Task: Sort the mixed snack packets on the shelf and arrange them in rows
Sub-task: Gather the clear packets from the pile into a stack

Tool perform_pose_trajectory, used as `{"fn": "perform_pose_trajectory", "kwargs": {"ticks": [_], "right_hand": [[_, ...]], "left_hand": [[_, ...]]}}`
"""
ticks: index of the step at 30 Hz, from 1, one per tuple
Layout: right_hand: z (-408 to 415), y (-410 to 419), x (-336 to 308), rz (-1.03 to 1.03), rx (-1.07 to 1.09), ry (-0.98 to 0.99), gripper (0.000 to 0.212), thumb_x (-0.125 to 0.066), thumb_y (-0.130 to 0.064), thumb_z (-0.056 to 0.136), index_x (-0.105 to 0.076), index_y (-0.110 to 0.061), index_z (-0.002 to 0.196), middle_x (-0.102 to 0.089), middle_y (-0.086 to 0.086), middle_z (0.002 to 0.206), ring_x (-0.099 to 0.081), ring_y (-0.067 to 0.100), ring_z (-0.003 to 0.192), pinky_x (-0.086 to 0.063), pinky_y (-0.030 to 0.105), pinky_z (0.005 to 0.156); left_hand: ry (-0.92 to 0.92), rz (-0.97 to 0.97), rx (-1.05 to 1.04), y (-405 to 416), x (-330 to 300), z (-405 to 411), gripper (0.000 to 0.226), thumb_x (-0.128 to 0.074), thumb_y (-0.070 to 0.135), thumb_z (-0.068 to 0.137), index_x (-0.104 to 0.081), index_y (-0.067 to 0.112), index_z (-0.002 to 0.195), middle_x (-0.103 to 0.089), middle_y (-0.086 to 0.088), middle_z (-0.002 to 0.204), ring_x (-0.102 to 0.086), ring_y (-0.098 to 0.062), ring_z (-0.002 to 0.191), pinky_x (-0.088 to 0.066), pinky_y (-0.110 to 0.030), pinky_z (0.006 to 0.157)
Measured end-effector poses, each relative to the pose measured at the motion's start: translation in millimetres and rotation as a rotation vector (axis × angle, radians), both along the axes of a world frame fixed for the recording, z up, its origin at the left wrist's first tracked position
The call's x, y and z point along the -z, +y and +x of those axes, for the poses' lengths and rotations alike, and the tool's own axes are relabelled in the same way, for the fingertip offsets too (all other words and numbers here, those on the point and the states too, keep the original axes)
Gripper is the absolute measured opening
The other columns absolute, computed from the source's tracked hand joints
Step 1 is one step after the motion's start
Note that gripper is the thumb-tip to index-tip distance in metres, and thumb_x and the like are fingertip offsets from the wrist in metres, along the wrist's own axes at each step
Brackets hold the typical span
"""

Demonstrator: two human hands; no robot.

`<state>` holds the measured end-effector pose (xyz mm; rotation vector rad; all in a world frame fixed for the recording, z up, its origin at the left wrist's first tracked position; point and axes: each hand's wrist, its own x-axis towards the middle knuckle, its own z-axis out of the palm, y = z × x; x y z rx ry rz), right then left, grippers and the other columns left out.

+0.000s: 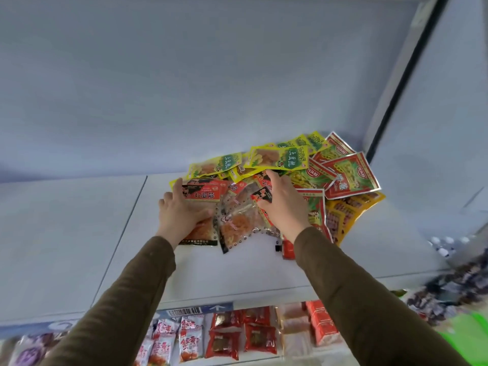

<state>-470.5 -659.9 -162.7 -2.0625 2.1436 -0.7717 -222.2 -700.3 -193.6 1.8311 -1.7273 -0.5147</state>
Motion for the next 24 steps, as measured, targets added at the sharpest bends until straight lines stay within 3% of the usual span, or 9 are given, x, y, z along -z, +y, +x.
{"fn": "perform_pose_trajectory", "kwargs": {"ticks": [4,6,8,10,12,14,17,19,24], "right_hand": [[0,-8,-2,-0.072,-0.033,-0.096,0.059,-0.059,-0.016,0.101,-0.034,-0.027,0.153,-0.055,0.004,0.136,-0.065,0.020,0.095,-0.055,0.032,0.068],[2,-11,-4,-0.094,-0.049,-0.160,0.060,-0.059,-0.013,0.101,-0.034,-0.029,0.153,-0.059,0.000,0.137,-0.067,0.013,0.098,-0.056,0.027,0.066],[2,-15,-5,-0.103,-0.052,-0.229,0.063,-0.060,-0.013,0.100,-0.032,-0.030,0.154,-0.065,-0.004,0.128,-0.061,0.000,0.071,-0.045,0.015,0.051],[0,-18,-7,-0.096,-0.045,-0.327,0.064,-0.061,-0.016,0.100,-0.031,-0.030,0.154,-0.065,-0.004,0.120,-0.054,0.001,0.059,-0.044,0.016,0.049],[-4,-21,-13,-0.084,-0.060,-0.471,0.063,-0.063,-0.018,0.099,-0.033,-0.029,0.153,-0.060,-0.001,0.125,-0.061,0.006,0.081,-0.055,0.026,0.071],[-9,-24,-20,-0.074,-0.095,-0.588,0.056,-0.066,-0.020,0.097,-0.041,-0.028,0.147,-0.057,-0.007,0.117,-0.058,0.012,0.096,-0.053,0.030,0.083],[-17,-28,-30,-0.051,-0.133,-0.618,0.034,-0.067,-0.024,0.096,-0.058,-0.028,0.129,-0.063,-0.009,0.100,-0.062,0.013,0.082,-0.052,0.028,0.072],[-23,-29,-37,-0.048,-0.160,-0.617,0.020,-0.067,-0.024,0.096,-0.066,-0.028,0.116,-0.065,-0.002,0.089,-0.056,0.011,0.067,-0.048,0.026,0.061],[-43,-24,-60,-0.089,-0.213,-0.631,0.011,-0.064,-0.019,0.098,-0.067,-0.030,0.100,-0.067,-0.009,0.087,-0.055,-0.008,0.057,-0.045,0.015,0.055]], "left_hand": [[0.305,0.040,0.001,0,-4,2,0.108,-0.088,0.023,0.080,-0.016,0.021,0.162,-0.044,-0.014,0.143,-0.051,-0.032,0.129,-0.044,-0.050,0.110],[0.472,0.057,-0.004,0,-7,3,0.107,-0.084,0.011,0.083,-0.014,0.019,0.162,-0.060,-0.011,0.125,-0.070,-0.015,0.103,-0.060,-0.036,0.085],[0.586,0.088,-0.020,1,-10,5,0.108,-0.081,0.004,0.084,-0.009,0.020,0.163,-0.064,-0.005,0.102,-0.071,0.001,0.068,-0.056,-0.018,0.057],[0.709,0.155,-0.026,1,-13,8,0.112,-0.080,-0.002,0.084,-0.005,0.026,0.162,-0.067,-0.016,0.107,-0.073,-0.014,0.075,-0.060,-0.029,0.064],[0.822,0.203,-0.027,0,-17,12,0.109,-0.076,-0.010,0.084,-0.009,0.025,0.161,-0.067,-0.030,0.116,-0.068,-0.033,0.088,-0.058,-0.053,0.084],[0.865,0.227,-0.012,-2,-19,16,0.098,-0.074,-0.014,0.084,-0.019,0.018,0.159,-0.067,-0.031,0.116,-0.064,-0.037,0.095,-0.053,-0.058,0.093],[0.894,0.282,0.052,-2,-23,22,0.070,-0.074,-0.008,0.086,-0.044,0.012,0.146,-0.067,-0.017,0.101,-0.059,-0.030,0.091,-0.049,-0.037,0.075],[0.900,0.307,0.096,-1,-26,26,0.043,-0.075,-0.004,0.086,-0.059,0.007,0.124,-0.065,-0.010,0.087,-0.057,-0.022,0.070,-0.041,-0.027,0.059],[0.948,0.295,0.137,-3,-22,31,0.008,-0.071,0.001,0.090,-0.069,0.008,0.088,-0.068,-0.005,0.072,-0.061,-0.009,0.050,-0.047,-0.018,0.045]]}}
